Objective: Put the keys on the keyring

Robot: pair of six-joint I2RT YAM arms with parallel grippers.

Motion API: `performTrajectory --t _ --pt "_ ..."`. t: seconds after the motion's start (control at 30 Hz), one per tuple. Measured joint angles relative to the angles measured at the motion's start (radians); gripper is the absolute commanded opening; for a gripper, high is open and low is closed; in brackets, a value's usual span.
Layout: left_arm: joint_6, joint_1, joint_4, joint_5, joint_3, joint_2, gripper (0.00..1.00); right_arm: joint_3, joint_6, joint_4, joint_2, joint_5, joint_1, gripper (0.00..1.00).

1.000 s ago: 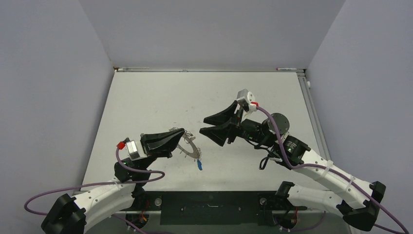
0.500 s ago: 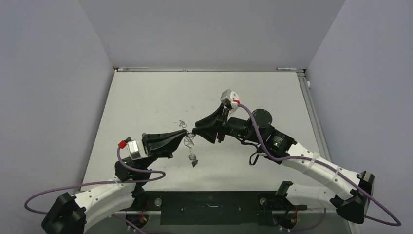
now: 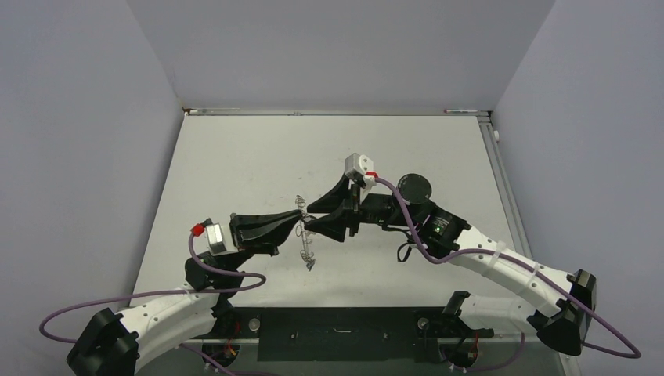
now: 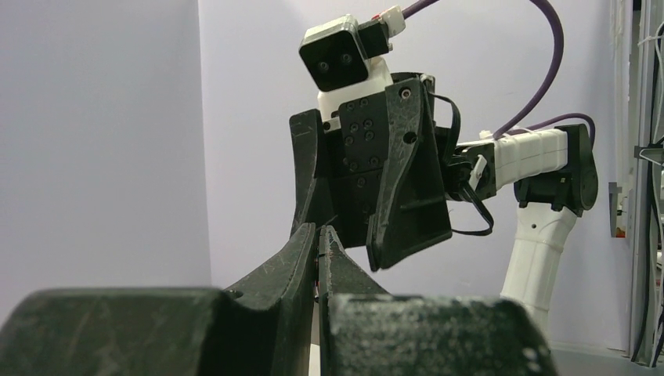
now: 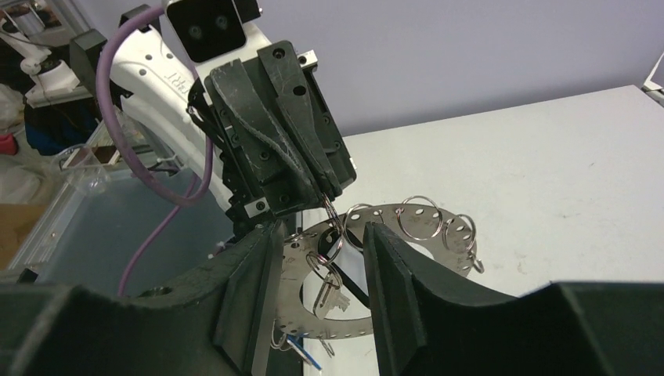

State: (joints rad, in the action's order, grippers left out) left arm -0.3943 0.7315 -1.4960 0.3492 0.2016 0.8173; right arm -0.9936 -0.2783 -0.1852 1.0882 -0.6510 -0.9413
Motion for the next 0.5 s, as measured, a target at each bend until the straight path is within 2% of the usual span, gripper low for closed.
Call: performTrajectory --t 0.5 --pt "-0.027 0.0 -0.001 0.004 0.013 0.008 0.0 -0.005 0.038 -0.006 0.032 -0.045 0.0 0.39"
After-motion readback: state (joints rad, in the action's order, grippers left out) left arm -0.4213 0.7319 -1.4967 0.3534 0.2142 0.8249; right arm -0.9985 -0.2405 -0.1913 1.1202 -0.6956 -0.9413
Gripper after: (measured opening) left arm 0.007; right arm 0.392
